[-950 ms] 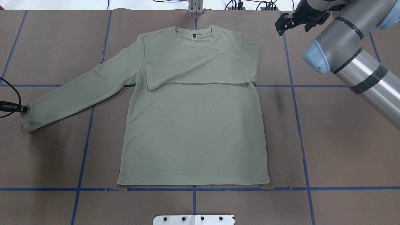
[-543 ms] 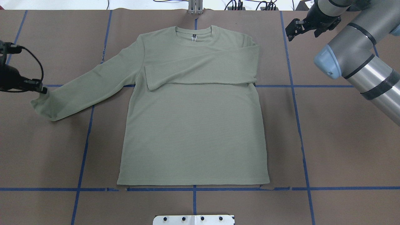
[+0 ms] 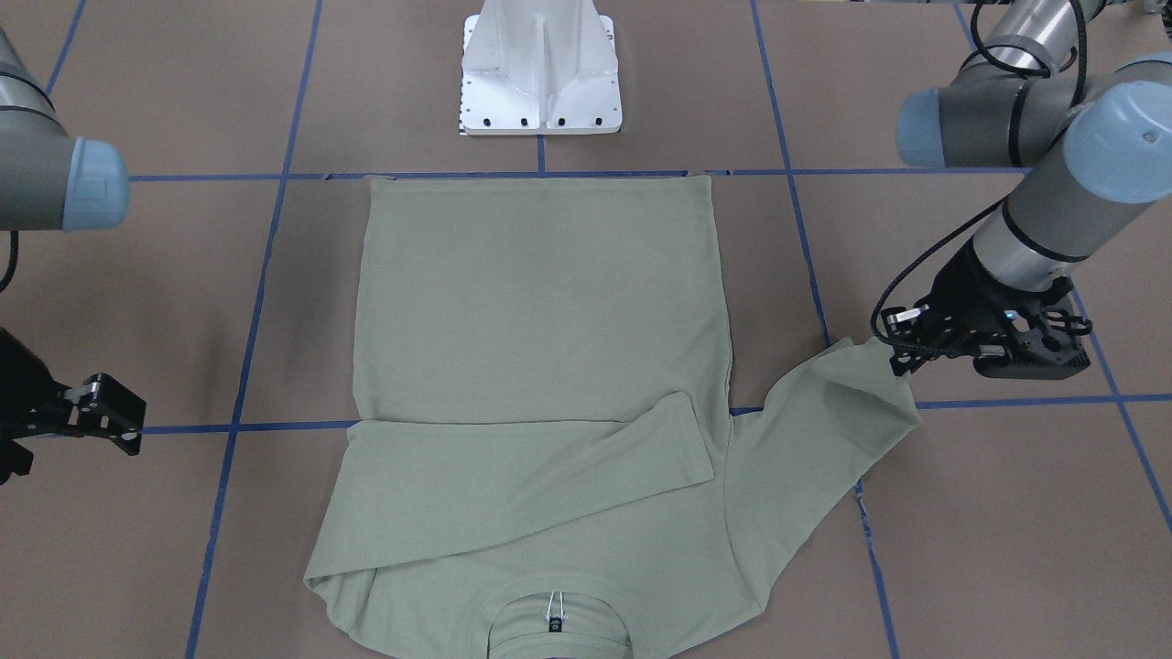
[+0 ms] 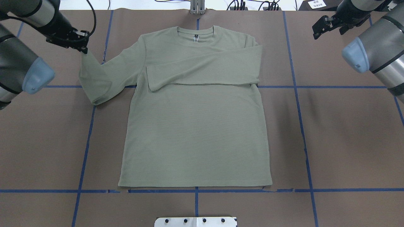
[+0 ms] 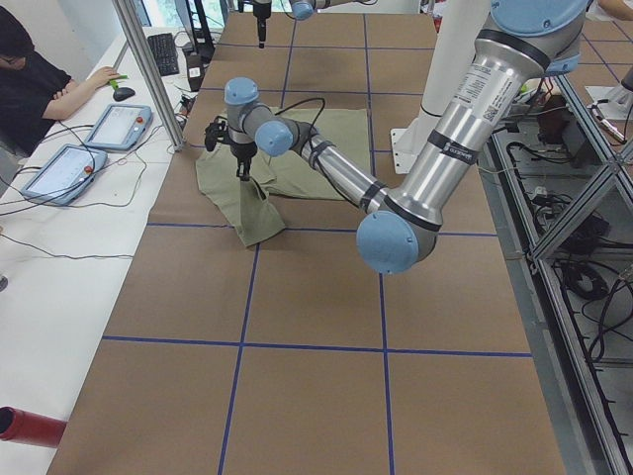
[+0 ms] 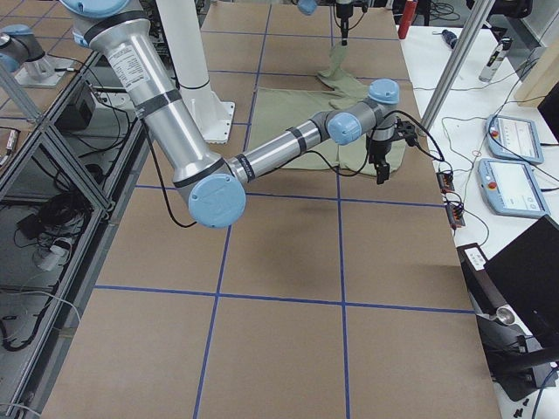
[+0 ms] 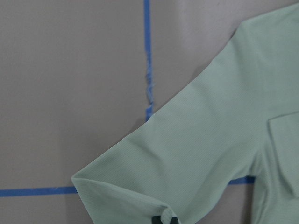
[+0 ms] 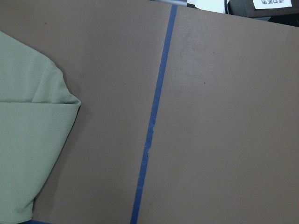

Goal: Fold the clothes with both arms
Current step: 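Fold the grasped sleeve across the shirt body with the left gripper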

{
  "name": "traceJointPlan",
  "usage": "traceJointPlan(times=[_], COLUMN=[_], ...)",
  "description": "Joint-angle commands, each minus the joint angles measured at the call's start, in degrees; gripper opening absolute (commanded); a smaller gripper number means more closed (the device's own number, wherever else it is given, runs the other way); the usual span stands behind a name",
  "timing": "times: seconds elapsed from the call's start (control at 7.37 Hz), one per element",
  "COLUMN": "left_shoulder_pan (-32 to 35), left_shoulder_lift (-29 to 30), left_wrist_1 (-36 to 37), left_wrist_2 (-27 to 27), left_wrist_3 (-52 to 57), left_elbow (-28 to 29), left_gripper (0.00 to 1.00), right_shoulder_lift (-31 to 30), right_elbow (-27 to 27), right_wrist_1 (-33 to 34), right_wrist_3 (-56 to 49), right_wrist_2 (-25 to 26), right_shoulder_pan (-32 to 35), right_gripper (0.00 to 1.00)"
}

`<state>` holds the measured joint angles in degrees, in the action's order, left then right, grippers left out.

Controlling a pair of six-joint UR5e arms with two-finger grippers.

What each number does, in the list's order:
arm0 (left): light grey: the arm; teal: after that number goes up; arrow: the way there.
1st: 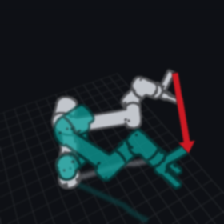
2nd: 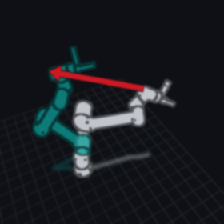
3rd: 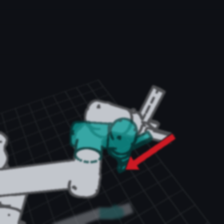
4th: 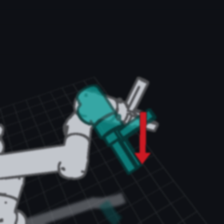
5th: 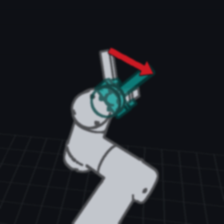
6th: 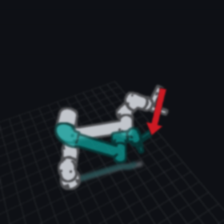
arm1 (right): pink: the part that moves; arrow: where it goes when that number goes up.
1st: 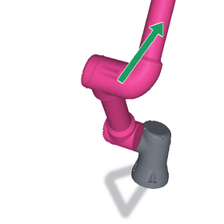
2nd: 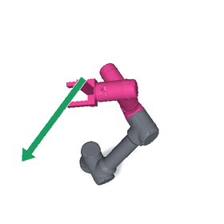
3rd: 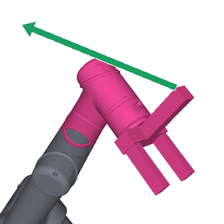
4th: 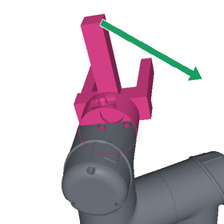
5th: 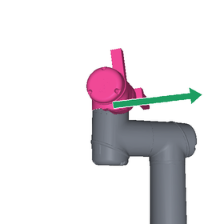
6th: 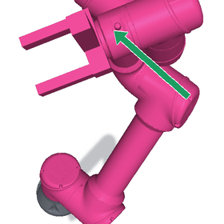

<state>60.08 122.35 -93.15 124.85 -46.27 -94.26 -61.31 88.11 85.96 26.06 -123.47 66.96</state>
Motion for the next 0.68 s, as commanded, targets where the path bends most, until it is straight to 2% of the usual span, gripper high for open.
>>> traceJointPlan(times=[0.0, 0.14, 0.27, 0.41, 0.54], left_shoulder_pan=[-1.71, -2.94, -4.86, -7.67, -11.18], left_shoulder_lift=[13.98, 19.36, 23.33, 25.29, 27.39], left_wrist_1=[2.28, 1.93, -2.25, -12.74, -19.98], left_wrist_2=[-0.58, -0.66, -0.58, -0.58, -0.75], left_wrist_3=[-7.04, -8.99, -11.27, -17.30, -20.15], left_elbow=[9.21, 13.88, 17.40, 22.22, 28.28], left_gripper=[0.00, 0.00, 0.00, 0.00, 0.00], right_shoulder_lift=[-1.44, -1.44, -1.44, -1.44, -1.44], right_elbow=[-0.13, -0.14, -0.22, -0.22, -0.31], right_wrist_1=[-0.01, 0.08, 0.08, 0.17, 0.08], right_wrist_3=[-2.41, -3.03, -3.12, -3.12, -3.12], right_wrist_2=[-0.73, -0.72, -0.72, -0.72, -0.64], right_shoulder_pan=[1.33, 1.60, 1.69, 1.77, 1.69], right_gripper=[1.00, 1.00, 1.00, 1.00, 1.00])
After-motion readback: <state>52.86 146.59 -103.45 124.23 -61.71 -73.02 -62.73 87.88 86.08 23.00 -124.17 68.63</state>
